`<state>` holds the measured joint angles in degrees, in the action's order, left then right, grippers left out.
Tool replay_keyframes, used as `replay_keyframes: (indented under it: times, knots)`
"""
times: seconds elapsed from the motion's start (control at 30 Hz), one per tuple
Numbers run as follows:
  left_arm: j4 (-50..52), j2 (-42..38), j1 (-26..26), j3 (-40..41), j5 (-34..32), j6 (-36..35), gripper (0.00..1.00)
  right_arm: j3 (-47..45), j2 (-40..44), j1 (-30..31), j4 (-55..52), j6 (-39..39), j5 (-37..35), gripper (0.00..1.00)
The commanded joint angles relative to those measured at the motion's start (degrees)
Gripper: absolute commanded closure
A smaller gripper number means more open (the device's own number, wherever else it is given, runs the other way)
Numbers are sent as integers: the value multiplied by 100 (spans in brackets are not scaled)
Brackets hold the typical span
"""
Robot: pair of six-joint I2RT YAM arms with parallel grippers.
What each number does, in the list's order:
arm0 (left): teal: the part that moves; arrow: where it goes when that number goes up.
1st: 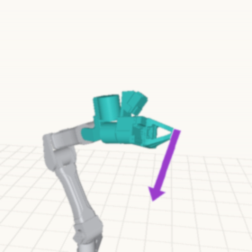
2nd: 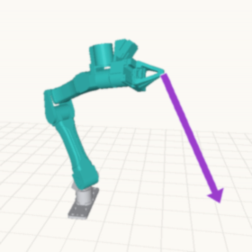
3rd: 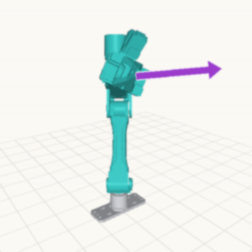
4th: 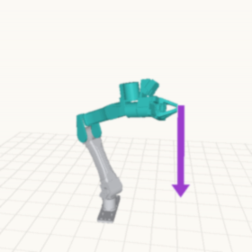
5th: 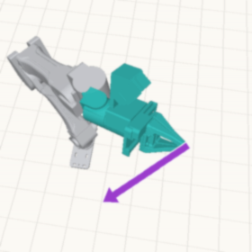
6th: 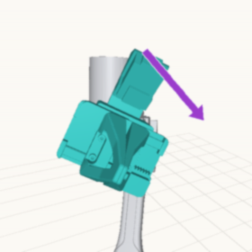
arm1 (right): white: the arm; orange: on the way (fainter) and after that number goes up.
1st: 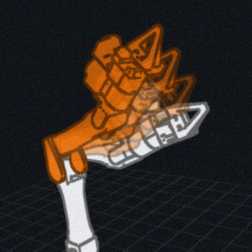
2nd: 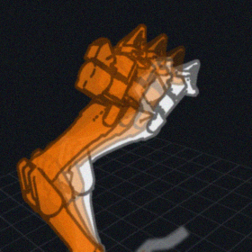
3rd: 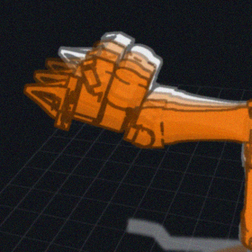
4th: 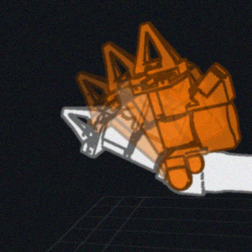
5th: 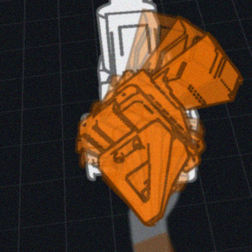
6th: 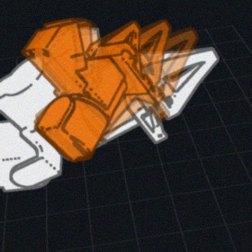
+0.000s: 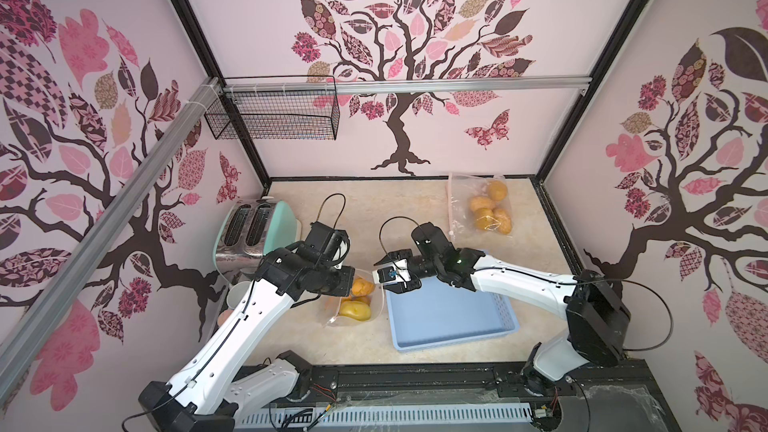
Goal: Put the potatoes into a zipper bag and zip it
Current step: Adjust the zipper food storage bag at the center of the board.
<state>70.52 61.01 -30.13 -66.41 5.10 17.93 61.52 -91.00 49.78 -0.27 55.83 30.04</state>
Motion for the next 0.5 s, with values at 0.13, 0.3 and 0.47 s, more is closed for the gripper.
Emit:
replay_keyframes:
  times: [0.13, 0.3, 0.47]
  knots:
    - [-237, 69, 19, 259, 8, 139, 100, -74, -67, -18, 589, -57, 582, 56]
    - [-207, 70, 18, 221, -99, 183, 99, -99, -117, -141, 902, -491, 811, 81]
    - [-136, -189, 78, -49, -513, 225, 58, -536, -247, -770, 2884, -2343, 1279, 100]
